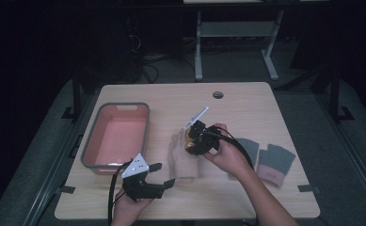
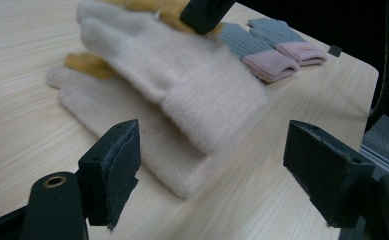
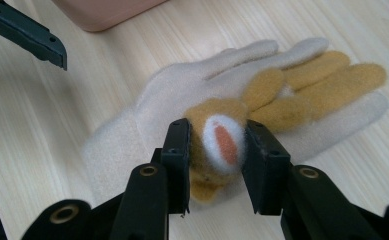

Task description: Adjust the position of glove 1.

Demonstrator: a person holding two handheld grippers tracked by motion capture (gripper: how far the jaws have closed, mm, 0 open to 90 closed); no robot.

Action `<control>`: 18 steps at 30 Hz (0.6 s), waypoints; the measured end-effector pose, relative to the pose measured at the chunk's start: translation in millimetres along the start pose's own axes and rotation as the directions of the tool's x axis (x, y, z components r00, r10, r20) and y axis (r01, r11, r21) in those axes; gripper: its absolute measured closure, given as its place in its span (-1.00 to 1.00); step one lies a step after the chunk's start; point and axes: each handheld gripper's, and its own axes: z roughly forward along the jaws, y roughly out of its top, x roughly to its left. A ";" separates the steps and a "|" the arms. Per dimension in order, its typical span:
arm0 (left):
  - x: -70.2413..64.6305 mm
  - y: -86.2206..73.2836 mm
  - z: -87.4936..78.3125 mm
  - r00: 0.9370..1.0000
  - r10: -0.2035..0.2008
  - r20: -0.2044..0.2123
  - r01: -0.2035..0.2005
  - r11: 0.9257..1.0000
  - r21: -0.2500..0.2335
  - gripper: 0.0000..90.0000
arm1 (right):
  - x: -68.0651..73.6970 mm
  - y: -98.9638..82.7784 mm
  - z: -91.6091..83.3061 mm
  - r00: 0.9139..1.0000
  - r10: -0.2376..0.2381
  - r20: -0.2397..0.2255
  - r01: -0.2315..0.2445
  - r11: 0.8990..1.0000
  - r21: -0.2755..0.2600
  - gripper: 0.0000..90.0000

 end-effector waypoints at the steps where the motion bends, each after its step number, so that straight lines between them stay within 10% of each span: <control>1: 0.0 0.0 0.0 1.000 0.000 0.000 0.000 1.000 0.000 -0.49 | 0.2 1.2 2.5 1.000 -0.001 -0.004 0.001 1.000 0.002 0.46; 18: 2.2 -0.2 1.2 1.000 -0.005 0.000 0.005 1.000 0.017 -0.49 | 0.5 8.4 35.0 0.999 -0.010 -0.044 0.011 0.999 0.045 0.44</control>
